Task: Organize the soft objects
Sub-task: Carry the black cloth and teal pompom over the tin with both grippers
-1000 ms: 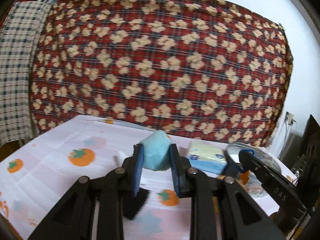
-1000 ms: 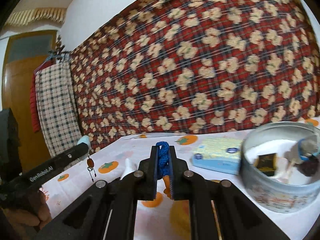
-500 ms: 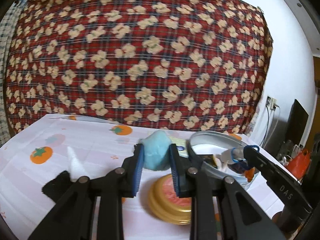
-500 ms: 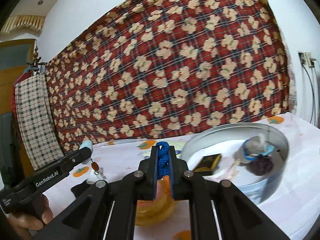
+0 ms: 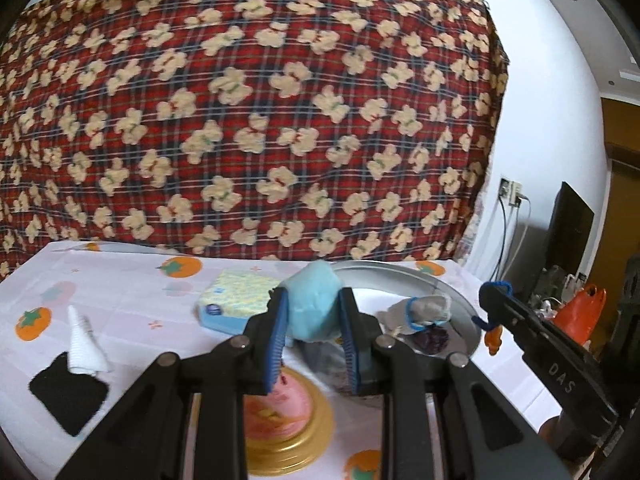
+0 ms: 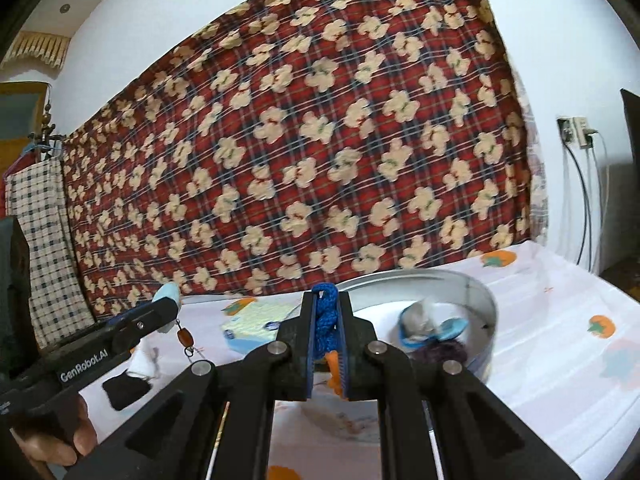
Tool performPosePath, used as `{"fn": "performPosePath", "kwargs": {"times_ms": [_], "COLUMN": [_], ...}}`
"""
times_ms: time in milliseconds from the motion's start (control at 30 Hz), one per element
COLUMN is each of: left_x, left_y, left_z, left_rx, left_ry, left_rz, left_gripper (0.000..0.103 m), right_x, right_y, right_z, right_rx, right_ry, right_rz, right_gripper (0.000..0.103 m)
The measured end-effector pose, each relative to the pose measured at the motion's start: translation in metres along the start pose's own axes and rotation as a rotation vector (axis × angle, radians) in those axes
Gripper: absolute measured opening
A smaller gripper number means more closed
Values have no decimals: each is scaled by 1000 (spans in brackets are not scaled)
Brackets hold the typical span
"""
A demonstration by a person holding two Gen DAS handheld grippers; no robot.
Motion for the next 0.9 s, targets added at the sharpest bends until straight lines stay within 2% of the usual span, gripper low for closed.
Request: {"fn": "performPosePath", "kwargs": {"times_ms": [433,633,900], "left_x": [60,78,97], "left_y": [47,77,110], "left_z": [-7,-8,-21], "left_rx": [-25,-28,-57], "left_ry": [12,-7,1], "left_rz": [-87,-98,-89], "left_gripper": [24,24,24], "right_x": [55,72,95], "right_y": [24,46,76], "right_z": [16,25,12], "right_rx": [21,30,-18], "right_ry": [-41,-68,-52], "right_rz": [-107,-140,-173], "right_gripper": [10,10,10]}}
Point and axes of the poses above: each gripper's, at about its wrist camera, not at the fingertips, and y roughly the way its jaws point, x to its right, z to its top, the point moved 3 cm from there along y, roughly the way its jaws point, and after that the axes turned 14 degrees about x, right-handed, at the moved point
